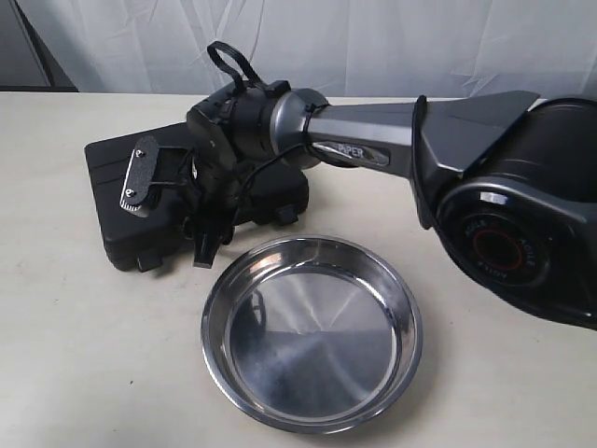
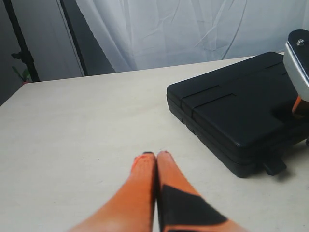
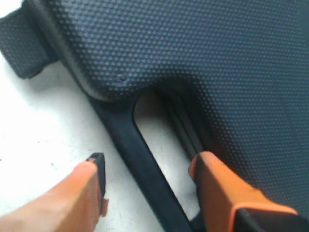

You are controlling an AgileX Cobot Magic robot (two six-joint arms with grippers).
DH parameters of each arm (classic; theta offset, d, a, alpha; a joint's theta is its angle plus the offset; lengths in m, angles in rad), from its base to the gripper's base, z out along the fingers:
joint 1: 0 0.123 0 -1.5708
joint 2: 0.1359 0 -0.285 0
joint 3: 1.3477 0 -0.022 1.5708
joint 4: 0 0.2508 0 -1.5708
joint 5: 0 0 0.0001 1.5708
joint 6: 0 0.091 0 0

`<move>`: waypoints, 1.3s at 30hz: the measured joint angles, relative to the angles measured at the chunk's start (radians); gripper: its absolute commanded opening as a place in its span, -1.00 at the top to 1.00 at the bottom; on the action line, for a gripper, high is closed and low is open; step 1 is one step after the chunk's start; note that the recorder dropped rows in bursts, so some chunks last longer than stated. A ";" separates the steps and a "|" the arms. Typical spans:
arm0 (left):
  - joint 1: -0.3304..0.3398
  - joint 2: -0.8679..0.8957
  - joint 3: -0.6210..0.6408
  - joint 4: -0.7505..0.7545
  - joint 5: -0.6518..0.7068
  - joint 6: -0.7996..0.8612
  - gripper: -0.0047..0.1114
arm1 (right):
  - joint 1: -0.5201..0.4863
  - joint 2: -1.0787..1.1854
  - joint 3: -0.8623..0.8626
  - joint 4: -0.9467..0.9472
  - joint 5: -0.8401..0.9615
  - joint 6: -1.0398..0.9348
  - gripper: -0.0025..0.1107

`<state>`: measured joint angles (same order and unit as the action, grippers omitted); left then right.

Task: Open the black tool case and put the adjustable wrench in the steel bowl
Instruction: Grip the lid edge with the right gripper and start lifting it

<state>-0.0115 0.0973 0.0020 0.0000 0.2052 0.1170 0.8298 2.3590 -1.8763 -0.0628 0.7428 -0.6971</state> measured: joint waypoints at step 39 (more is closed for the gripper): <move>0.000 0.000 0.000 0.000 0.000 0.000 0.91 | 0.002 -0.060 0.000 -0.009 -0.094 0.191 0.96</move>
<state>-0.0115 0.0973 0.0020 0.0000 0.2052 0.1170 0.8321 2.2989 -1.8763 -0.0721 0.6486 -0.5058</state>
